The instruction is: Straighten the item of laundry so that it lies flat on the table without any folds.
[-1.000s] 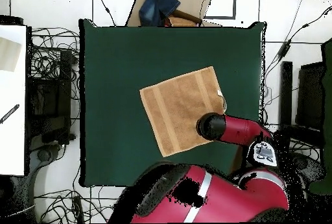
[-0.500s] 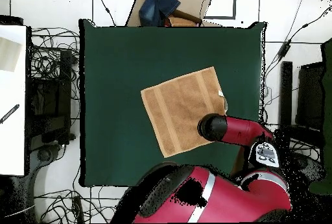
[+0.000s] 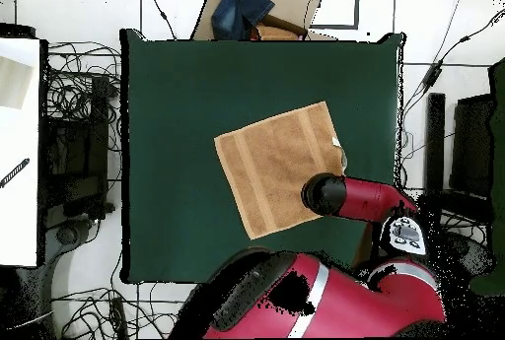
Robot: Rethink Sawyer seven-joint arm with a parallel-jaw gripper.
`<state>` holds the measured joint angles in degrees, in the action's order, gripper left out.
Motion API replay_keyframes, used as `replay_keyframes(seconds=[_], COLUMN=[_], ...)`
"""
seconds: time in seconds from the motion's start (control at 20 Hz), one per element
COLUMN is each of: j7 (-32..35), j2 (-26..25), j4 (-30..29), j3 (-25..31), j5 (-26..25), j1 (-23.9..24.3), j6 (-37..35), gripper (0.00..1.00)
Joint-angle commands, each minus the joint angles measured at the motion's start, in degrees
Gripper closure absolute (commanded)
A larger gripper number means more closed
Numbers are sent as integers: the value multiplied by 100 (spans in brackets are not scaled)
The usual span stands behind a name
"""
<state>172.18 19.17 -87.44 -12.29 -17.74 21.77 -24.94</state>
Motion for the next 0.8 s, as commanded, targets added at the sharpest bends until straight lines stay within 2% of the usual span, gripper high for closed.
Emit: replay_keyframes(seconds=[0.05, 0.2, 0.45, 0.8], j7=[-606, -480, -624, -463], j2=[-121, -90, 125, 100], j4=[-136, -213, -350, -378], j3=[404, 366, 375, 384], j5=[-287, -248, -268, -194], j1=[51, -55, 0, -78], j6=[-55, -42, -183, -158], gripper=[0, 0, 0, 0])
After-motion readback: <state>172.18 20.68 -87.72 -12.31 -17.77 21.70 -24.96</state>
